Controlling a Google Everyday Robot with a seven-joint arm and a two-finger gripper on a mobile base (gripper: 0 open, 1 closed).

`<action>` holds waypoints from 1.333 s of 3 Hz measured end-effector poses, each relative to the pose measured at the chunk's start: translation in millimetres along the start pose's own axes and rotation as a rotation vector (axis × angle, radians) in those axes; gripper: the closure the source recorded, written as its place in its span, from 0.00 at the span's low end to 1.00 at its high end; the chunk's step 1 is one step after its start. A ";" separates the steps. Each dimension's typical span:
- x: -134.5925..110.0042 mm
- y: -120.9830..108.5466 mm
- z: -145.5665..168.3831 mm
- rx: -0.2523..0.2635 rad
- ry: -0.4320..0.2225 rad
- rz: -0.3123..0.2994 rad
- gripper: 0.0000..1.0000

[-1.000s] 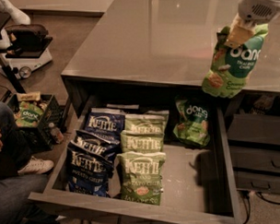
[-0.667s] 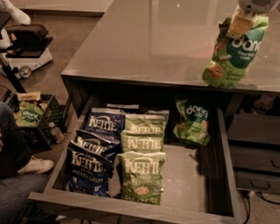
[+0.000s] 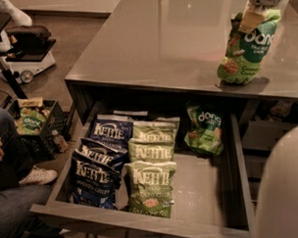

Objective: Pick green rice chip bag from top drawer and place on counter

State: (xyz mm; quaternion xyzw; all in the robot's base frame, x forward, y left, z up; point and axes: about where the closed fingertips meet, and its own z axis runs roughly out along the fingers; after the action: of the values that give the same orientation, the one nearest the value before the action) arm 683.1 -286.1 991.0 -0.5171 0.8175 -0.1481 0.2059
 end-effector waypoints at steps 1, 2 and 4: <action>-13.3 -7.1 20.8 -0.023 -0.017 -0.021 1.00; -32.0 -6.0 41.2 -0.059 -0.047 -0.048 1.00; -33.2 -7.6 42.5 -0.056 -0.051 -0.048 0.83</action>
Offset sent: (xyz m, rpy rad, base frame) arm 0.0646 0.0355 -0.0265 0.0648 0.0700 0.1258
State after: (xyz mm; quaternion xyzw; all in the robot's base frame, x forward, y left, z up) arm 722.6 -260.4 963.5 -0.5455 0.8033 -0.1170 0.2086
